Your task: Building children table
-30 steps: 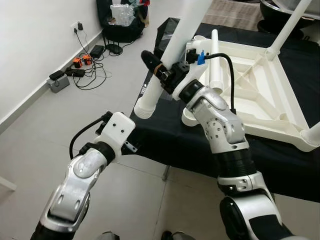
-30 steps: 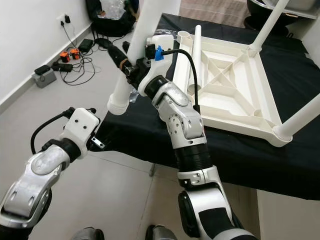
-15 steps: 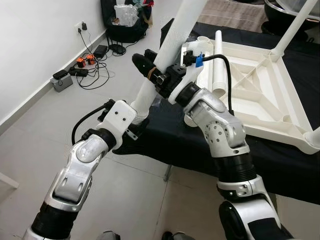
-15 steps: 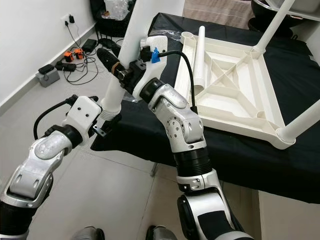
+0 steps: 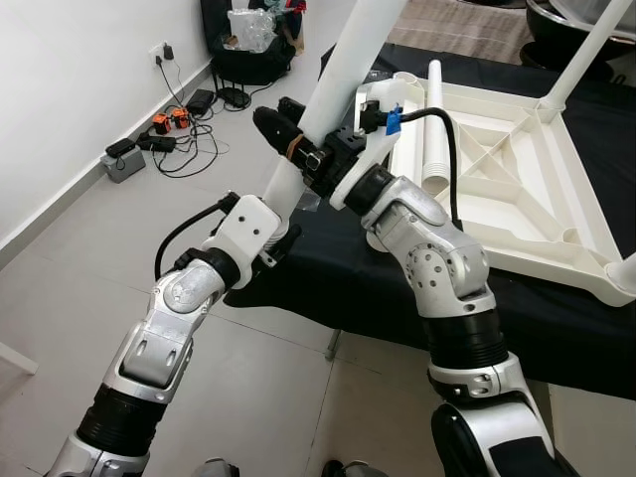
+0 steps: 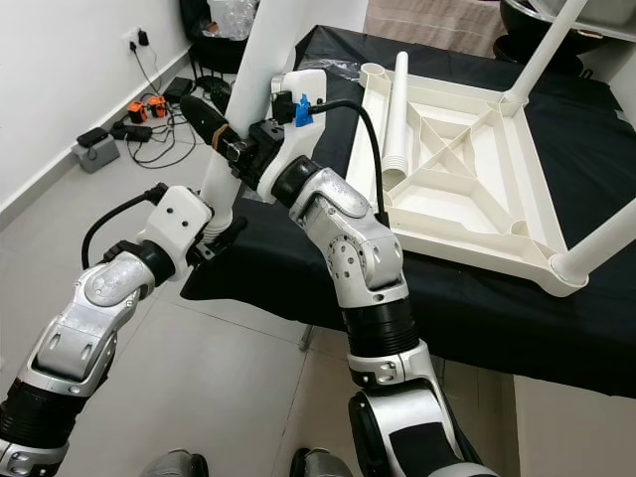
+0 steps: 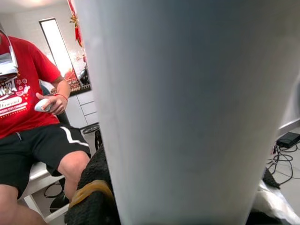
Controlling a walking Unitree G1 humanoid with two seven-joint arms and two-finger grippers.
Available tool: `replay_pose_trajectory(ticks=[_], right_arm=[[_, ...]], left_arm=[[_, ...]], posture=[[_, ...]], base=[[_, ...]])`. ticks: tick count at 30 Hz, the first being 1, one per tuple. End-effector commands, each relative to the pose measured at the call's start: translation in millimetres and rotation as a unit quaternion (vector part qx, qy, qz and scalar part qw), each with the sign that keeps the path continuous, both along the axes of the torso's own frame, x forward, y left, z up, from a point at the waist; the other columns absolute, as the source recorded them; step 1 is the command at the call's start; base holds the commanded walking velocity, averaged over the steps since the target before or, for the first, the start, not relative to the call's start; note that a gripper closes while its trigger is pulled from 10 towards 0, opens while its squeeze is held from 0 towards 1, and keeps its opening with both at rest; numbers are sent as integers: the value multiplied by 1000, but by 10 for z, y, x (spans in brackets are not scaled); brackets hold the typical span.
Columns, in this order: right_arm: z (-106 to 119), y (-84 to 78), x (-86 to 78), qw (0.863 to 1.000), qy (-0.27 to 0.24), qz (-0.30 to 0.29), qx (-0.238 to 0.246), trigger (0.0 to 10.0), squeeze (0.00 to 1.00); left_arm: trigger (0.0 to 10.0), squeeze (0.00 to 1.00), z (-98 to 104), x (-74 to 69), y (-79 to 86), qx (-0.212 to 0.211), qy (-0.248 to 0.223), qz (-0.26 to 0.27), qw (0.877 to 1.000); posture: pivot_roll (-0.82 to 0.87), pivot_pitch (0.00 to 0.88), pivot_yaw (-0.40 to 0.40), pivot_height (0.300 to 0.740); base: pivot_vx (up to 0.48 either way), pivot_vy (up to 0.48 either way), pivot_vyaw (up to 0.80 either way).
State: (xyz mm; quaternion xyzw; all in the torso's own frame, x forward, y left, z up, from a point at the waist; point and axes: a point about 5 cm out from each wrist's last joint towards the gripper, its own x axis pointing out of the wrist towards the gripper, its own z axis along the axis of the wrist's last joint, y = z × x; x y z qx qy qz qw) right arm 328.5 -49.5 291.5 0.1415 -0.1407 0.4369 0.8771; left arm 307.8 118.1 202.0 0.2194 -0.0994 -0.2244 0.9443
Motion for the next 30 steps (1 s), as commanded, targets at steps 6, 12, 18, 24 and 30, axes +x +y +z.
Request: replay_pose_trajectory(ticks=[6,12,18,24,30], right_arm=[[-74,9,-32,1000,19,10,-6,10000,0],[-117,-4,-20,1000,28,12,-2,10000,1000],[-131,-73,29,999,11,29,-20,10000,82],[-112,-162,54,998,-4,61,-25,10000,0],[-71,-247,73,993,0,116,-10,10000,0]], left_arm=[[0,0,39,45,18,9,-22,14,1000],[10000,0,58,33,-16,4,-20,10,1000],[10000,0,9,-139,-42,-7,8,-30,999],[10000,0,-57,-277,-87,-16,36,-56,998],[10000,0,-114,-409,-190,-54,78,-89,991]], posture=[[51,104,-74,740],[53,101,-75,740],[56,90,-71,740],[65,84,-70,740],[66,80,-67,740]], base=[[0,0,0],[0,0,0],[0,0,0],[0,0,0],[0,0,0]])
